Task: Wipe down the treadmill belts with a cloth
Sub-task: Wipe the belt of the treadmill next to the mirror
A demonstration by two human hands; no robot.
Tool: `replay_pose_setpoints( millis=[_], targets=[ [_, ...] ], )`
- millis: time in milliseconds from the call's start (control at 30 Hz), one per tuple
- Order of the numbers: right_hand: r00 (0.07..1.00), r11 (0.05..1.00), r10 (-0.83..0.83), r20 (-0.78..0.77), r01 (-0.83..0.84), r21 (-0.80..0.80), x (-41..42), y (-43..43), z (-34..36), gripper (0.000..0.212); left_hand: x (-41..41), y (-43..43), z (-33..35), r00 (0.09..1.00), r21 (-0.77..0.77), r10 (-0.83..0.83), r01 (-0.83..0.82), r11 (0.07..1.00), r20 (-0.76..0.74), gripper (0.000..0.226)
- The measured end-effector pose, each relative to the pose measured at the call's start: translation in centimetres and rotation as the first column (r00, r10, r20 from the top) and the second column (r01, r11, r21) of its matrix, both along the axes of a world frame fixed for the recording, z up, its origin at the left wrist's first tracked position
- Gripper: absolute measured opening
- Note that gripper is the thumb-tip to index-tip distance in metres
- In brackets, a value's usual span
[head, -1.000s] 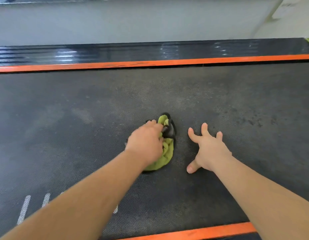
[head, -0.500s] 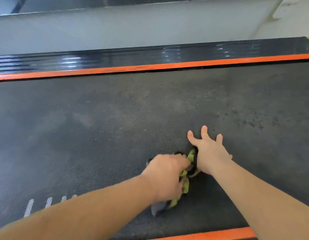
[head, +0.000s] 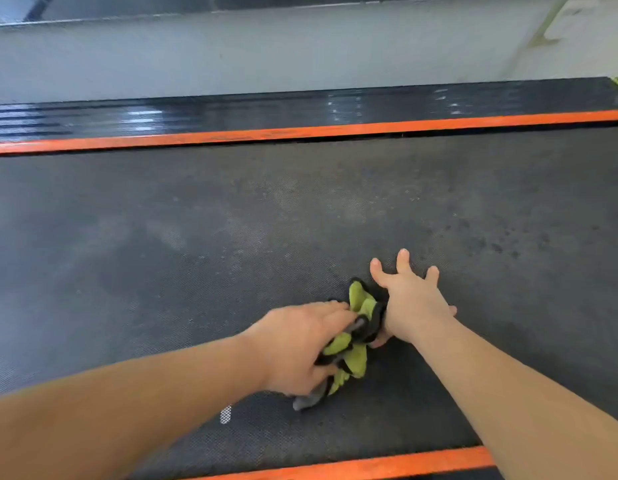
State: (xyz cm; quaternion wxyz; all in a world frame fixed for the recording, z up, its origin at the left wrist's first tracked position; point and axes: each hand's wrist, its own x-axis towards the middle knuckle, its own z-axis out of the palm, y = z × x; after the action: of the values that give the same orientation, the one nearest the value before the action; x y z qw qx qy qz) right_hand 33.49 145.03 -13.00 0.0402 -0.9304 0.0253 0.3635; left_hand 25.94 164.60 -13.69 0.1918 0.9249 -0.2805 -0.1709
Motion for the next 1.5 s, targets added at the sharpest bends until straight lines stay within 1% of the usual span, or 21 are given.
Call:
replay_pose_setpoints(
  millis=[67,133,167,233,300,400,467,533,600,633,667,733,833,867,933,1000,1067,1200,1300,1367,1500],
  targets=[
    [1.0,1.0,0.007,-0.029,-0.007,0.002,0.0,0.0,0.2,0.134,3.3,3.2,-0.8,0.97,0.066,0.24,-0.242,0.968,0.027,0.063],
    [0.999,1.0,0.009,-0.031,-0.009,-0.004,0.1,0.2,0.3,0.137,4.5,3.8,-0.9,0.854,0.044,0.516,-0.519,0.854,0.066,0.047],
    [1.0,1.0,0.006,-0.026,-0.006,-0.006,0.1,0.2,0.4,0.137,3.4,2.7,-1.0,0.841,0.051,0.532,-0.538,0.841,0.095,0.04],
    [1.0,1.0,0.005,-0.014,-0.005,-0.004,0.1,0.2,0.4,0.132,-0.4,-0.3,-0.9,0.917,0.018,0.389,-0.392,0.92,0.089,0.039],
    [1.0,1.0,0.017,0.003,-0.017,0.0,-0.1,0.1,0.4,0.123,-5.5,-2.3,-0.3,0.989,-0.111,0.14,-0.135,0.985,0.045,0.045],
    [0.999,0.999,0.041,-0.004,-0.041,-0.002,-0.1,0.1,0.4,0.131,-6.9,-0.7,-1.3,0.983,-0.128,-0.184,0.186,0.974,0.021,0.059],
    [1.0,1.0,0.017,-0.002,-0.017,0.004,-0.1,0.2,0.5,0.125,-3.7,1.2,-2.2,0.991,-0.066,-0.101,0.107,0.992,0.088,0.061],
    [1.0,1.0,0.004,-0.012,-0.004,0.008,-0.1,0.2,0.7,0.127,-0.6,2.5,-2.2,0.962,-0.042,0.234,-0.23,0.972,0.14,0.057],
    [1.0,1.0,0.013,-0.014,-0.013,0.003,-0.2,0.3,0.6,0.135,-0.3,2.1,-2.2,0.811,-0.056,0.572,-0.57,0.82,0.12,0.05],
    [1.0,1.0,0.007,-0.014,-0.007,-0.004,-0.1,0.4,0.5,0.135,-1.4,1.1,-2.1,0.777,-0.064,0.622,-0.619,0.783,0.096,0.05],
    [1.0,1.0,-0.009,-0.013,0.008,-0.006,-0.1,0.5,0.5,0.132,-2.9,-0.3,-2.0,0.81,-0.082,0.582,-0.577,0.812,0.069,0.053],
    [0.999,1.0,-0.031,-0.013,0.031,0.0,-0.2,0.5,0.7,0.123,-6.8,-2.9,-1.6,0.95,-0.145,0.313,-0.312,0.939,-0.015,0.057],
    [1.0,1.0,0.001,-0.013,-0.001,0.012,-0.5,0.7,1.3,0.128,-6.9,-2.4,-1.8,0.999,-0.135,0.023,-0.019,0.991,0.024,0.057],
    [1.0,1.0,0.001,-0.009,0.0,0.016,-0.6,0.8,1.4,0.127,-5.7,-1.3,-2.0,0.997,-0.106,0.042,-0.036,0.994,0.06,0.057],
    [1.0,1.0,-0.009,-0.004,0.009,-0.007,-0.8,1.2,1.7,0.129,-3.5,1.4,-2.2,0.96,-0.087,0.269,-0.262,0.961,0.078,0.055],
    [1.0,0.999,0.011,0.001,-0.011,-0.036,-0.9,2.3,1.7,0.142,-2.1,3.8,-2.1,0.803,-0.091,0.594,-0.588,0.804,0.049,0.052],
    [0.998,0.998,0.054,0.027,-0.054,0.02,-0.6,3.8,2.0,0.146,-2.7,3.6,-1.5,0.701,-0.125,0.712,-0.703,0.7,0.047,0.047],
    [0.973,0.962,0.22,0.075,-0.229,0.147,1.7,7.4,2.8,0.129,-5.5,3.8,-0.8,0.919,-0.173,0.392,-0.379,0.909,0.048,0.049],
    [0.969,0.959,0.247,-0.006,-0.243,0.146,4.3,10.2,3.1,0.14,-1.8,9.3,-1.6,0.952,-0.177,0.304,-0.293,0.94,0.039,0.055],
    [0.978,0.967,0.207,-0.019,-0.201,0.157,5.6,11.3,2.7,0.152,2.0,13.2,-2.3,0.885,-0.128,0.46,-0.449,0.884,0.075,0.059],
    [0.991,0.98,0.13,-0.008,-0.127,0.15,5.8,13.3,0.6,0.149,7.8,16.7,-2.9,0.588,-0.094,0.806,-0.8,0.592,0.069,0.042]
  ],
)
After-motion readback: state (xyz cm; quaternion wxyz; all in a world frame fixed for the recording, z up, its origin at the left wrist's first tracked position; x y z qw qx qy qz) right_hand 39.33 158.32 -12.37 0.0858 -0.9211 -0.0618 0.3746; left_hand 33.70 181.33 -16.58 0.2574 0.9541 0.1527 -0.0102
